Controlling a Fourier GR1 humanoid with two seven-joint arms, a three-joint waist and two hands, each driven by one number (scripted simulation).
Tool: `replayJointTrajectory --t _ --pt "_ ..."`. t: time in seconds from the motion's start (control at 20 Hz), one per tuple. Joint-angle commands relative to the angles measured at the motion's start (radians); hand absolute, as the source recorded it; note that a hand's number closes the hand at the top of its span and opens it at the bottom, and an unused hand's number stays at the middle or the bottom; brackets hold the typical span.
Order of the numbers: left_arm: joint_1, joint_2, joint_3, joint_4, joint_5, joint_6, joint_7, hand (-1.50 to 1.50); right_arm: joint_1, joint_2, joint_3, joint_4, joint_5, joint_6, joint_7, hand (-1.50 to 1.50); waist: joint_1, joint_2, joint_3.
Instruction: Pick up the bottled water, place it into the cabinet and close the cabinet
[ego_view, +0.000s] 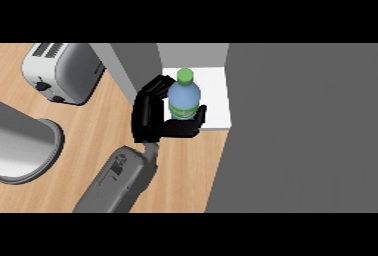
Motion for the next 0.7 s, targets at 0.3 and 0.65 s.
replayJointTrajectory --t 0.3,0.65 --pt "-0.242 0.0 0.109 0.285 -0.055 0.017 0.023 1.5 0.064 -0.05 0.013 -0.123 0.044 0.002 0.007 -1.5 -0.004 0.001 0.0" --pt "-0.399 0.018 0.155 0.472 -0.069 0.028 0.029 1.5 0.084 -0.03 0.039 -0.085 0.04 0.0 -0.043 -1.5 -0.005 0.001 0.0"
